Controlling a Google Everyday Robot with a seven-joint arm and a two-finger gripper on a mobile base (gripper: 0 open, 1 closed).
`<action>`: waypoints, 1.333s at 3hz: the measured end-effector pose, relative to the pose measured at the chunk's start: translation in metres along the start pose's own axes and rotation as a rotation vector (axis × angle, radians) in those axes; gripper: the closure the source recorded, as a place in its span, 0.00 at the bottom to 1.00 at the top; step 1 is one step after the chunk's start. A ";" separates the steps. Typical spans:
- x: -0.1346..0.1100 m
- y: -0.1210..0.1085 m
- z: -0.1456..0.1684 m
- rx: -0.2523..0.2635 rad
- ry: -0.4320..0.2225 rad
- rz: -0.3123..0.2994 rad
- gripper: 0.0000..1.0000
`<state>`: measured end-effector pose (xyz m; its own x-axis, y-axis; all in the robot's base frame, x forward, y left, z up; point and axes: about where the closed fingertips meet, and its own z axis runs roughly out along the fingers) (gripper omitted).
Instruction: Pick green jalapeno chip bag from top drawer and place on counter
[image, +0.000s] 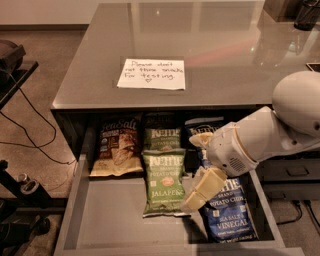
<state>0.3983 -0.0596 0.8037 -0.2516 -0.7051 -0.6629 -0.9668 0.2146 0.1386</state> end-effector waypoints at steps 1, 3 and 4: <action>0.007 -0.010 0.017 0.020 0.045 -0.113 0.00; 0.000 -0.040 0.075 0.056 0.120 -0.388 0.00; 0.007 -0.063 0.097 0.054 0.119 -0.420 0.00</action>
Offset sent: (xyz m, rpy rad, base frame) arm 0.0459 0.0434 -0.0644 -0.1827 -0.3517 0.3256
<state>0.4618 -0.0126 0.7189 0.1564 -0.8109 -0.5639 -0.9834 -0.0747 -0.1654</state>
